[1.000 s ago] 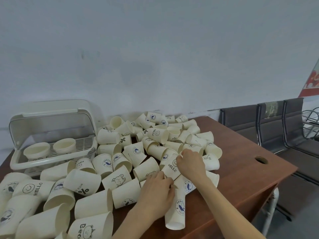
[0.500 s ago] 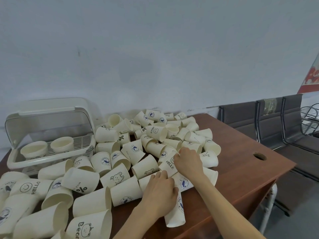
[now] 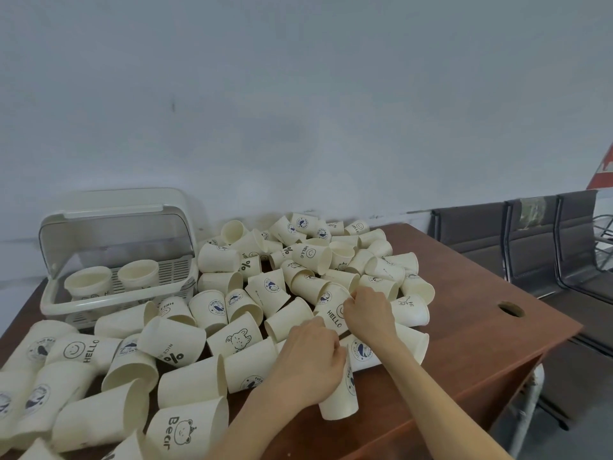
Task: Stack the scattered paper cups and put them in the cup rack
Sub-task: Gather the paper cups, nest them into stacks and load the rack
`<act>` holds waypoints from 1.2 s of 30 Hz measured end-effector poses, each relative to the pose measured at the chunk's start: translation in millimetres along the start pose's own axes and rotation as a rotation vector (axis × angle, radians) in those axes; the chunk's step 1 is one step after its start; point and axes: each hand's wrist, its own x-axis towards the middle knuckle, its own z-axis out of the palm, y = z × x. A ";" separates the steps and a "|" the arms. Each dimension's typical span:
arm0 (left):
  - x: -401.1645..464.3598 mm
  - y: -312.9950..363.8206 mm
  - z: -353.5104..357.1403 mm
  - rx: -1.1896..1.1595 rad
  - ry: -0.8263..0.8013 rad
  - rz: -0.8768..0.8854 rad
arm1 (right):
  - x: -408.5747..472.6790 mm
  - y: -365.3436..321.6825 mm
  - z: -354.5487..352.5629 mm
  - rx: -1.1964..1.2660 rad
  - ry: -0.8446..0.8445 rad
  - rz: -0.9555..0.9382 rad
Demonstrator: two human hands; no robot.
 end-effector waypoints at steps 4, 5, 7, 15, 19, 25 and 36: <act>-3.2 -8.1 -8.3 -0.011 0.032 -0.005 | 0.0 -5.2 -5.1 0.035 0.021 -0.016; -4.0 -9.3 -9.7 -0.013 0.038 -0.010 | -0.2 -6.4 -7.1 0.052 0.026 -0.009; -5.3 -10.3 -11.2 -0.018 0.051 -0.018 | -0.1 -8.0 -10.8 0.091 0.045 0.004; -5.7 -11.7 -18.2 -0.046 0.113 -0.015 | -3.1 -19.6 -26.7 0.102 0.133 -0.035; -3.3 -14.9 -29.0 -0.065 0.182 -0.022 | -5.9 -30.1 -31.8 0.064 0.155 -0.051; -6.4 -29.4 -47.1 -0.067 0.284 -0.062 | -8.1 -49.0 -27.1 0.124 0.153 -0.097; -28.3 -65.6 -86.3 -0.077 0.398 -0.181 | -19.9 -93.0 -12.0 0.121 0.117 -0.215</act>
